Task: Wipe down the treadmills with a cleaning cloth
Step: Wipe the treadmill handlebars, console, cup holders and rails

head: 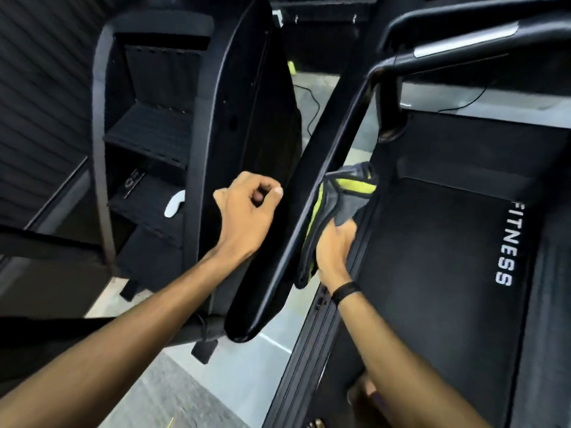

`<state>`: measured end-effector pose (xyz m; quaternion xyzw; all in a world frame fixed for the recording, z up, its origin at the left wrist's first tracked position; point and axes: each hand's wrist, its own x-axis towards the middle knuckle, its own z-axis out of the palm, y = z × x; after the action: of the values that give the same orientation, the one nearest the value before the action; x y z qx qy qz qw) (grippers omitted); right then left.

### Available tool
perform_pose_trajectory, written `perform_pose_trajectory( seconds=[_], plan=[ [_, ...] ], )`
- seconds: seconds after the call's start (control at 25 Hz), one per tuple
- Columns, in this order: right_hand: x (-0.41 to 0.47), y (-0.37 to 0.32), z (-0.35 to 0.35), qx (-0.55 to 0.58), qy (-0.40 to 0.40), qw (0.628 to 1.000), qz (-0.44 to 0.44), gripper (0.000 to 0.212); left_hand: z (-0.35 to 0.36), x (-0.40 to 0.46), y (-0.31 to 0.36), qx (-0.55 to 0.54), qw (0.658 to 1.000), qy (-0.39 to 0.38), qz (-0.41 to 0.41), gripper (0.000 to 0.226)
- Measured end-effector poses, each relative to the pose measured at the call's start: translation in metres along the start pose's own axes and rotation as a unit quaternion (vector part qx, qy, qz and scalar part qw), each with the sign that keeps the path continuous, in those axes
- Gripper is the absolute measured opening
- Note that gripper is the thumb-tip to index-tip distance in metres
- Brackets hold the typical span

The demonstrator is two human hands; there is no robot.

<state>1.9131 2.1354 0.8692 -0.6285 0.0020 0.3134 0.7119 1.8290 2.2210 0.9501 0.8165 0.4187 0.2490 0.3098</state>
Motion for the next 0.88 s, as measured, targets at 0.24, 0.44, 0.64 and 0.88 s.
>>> perform_pose_trajectory(
  seconds=[0.24, 0.44, 0.64, 0.88],
  plan=[
    [-0.124, 0.047, -0.008, -0.017, 0.038, 0.999, 0.002, 0.04, -0.052, -0.108, -0.04, -0.011, 0.999, -0.012, -0.05, 0.015],
    [-0.209, 0.045, -0.02, -0.08, -0.023, 0.993, -0.084, 0.007, -0.079, -0.171, -0.046, -0.012, 0.998, -0.032, -0.046, 0.009],
    [-0.26, 0.016, -0.035, -0.197, -0.118, 0.965, -0.128, 0.026, -0.105, -0.221, -0.024, -0.183, 0.978, -0.064, -0.076, 0.036],
    [-0.289, -0.018, -0.065, -0.218, -0.101, 0.956, -0.171, 0.028, -0.107, -0.247, 0.035, -0.342, 0.918, -0.192, -0.056, 0.042]
  ],
)
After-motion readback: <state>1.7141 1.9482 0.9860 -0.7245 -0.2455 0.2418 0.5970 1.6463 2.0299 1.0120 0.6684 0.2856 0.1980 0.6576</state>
